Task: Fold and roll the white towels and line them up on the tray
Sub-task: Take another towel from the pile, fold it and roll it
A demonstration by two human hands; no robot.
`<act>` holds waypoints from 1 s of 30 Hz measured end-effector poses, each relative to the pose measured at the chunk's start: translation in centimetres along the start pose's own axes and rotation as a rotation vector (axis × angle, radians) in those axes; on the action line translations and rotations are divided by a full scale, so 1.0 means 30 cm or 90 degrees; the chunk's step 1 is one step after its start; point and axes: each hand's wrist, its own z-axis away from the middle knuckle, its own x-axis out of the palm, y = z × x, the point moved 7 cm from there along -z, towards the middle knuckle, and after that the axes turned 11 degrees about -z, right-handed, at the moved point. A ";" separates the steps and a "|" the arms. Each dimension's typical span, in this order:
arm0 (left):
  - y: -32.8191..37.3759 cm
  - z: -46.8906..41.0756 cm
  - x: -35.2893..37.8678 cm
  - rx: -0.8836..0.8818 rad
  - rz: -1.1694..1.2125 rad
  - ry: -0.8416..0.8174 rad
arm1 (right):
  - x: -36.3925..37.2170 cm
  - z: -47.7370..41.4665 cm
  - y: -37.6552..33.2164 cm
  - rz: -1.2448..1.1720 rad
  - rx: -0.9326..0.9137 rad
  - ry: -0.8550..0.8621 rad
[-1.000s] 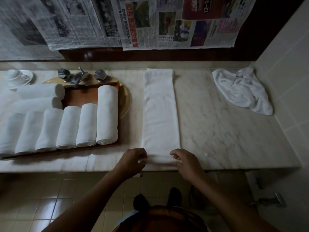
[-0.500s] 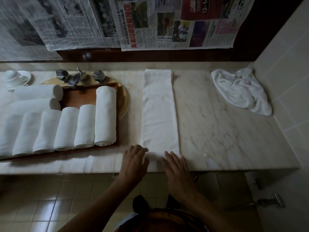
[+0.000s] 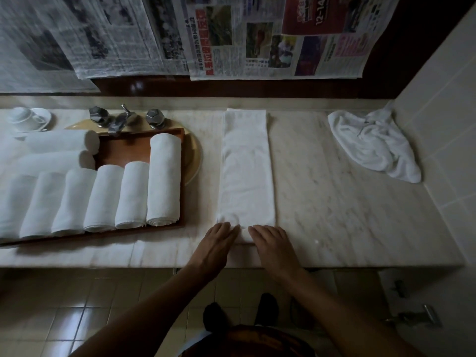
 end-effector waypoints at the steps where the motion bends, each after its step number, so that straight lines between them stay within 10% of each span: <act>1: -0.003 0.002 -0.004 0.005 -0.001 -0.013 | -0.010 -0.005 0.006 -0.015 -0.003 -0.005; 10: -0.013 0.089 -0.060 -0.063 0.193 -0.020 | -0.037 0.098 0.080 -0.251 0.113 -0.008; 23: -0.083 0.062 -0.072 -0.312 0.299 -0.004 | -0.012 0.166 -0.090 -0.016 0.044 0.127; 30: 0.115 0.093 -0.085 -0.086 0.009 0.119 | 0.024 0.184 -0.089 0.002 0.048 0.062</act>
